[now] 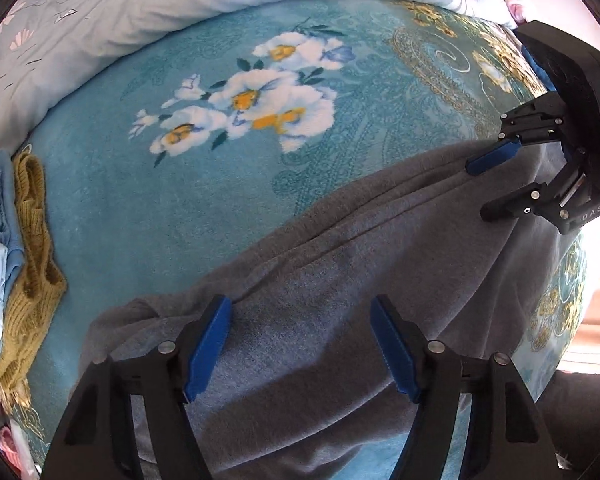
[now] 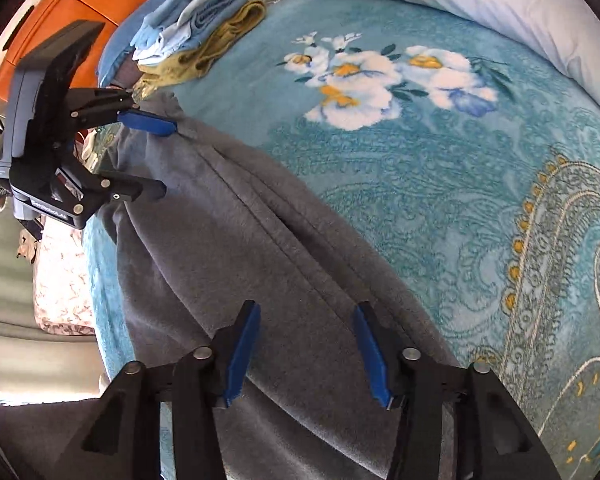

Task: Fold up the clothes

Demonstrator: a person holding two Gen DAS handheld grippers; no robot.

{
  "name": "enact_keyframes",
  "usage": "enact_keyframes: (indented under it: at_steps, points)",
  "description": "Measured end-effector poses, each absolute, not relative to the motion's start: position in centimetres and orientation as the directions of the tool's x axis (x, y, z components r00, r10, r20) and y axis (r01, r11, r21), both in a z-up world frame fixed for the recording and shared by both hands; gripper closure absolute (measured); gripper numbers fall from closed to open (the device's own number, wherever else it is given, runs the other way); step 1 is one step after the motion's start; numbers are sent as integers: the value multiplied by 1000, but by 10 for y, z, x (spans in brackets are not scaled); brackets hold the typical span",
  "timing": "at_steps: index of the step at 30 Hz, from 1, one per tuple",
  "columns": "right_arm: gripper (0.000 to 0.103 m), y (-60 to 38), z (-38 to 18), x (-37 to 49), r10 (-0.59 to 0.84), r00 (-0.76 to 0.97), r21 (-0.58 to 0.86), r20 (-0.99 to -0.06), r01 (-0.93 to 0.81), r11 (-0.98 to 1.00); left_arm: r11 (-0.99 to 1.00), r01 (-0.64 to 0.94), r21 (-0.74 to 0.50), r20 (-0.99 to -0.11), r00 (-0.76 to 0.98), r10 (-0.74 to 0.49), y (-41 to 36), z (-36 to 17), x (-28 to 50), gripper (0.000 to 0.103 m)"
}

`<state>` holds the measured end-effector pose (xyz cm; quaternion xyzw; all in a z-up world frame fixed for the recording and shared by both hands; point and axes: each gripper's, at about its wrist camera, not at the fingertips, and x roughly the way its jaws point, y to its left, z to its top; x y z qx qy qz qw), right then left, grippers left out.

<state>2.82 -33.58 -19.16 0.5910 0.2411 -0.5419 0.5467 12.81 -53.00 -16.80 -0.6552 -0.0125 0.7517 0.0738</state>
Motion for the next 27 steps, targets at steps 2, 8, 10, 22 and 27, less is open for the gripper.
enact_keyframes:
  at_steps: [2,8,10,22,27]
  points:
    - [54,-337,-197,29,-291,302,383,-908,880,-280,-987,-112,-115,-985,-118,129,-535,-173,127,45]
    - [63,-338,-204,28,-245,282,346,-928,897,-277,-980,-150,-134,-981,-123,153,-546,-178,128,60]
    - [69,-337,-205,28,-227,268,325,-936,906,-271,-977,-175,-122,-981,-128,145,-545,-179,130,63]
    - [76,-325,-208,23,-165,204,240,-965,941,-240,-967,-214,-138,-970,-168,175,-550,-176,139,75]
    - [88,-318,-207,22,-132,152,177,-980,961,-213,-969,-198,-146,-964,-191,184,-553,-175,141,93]
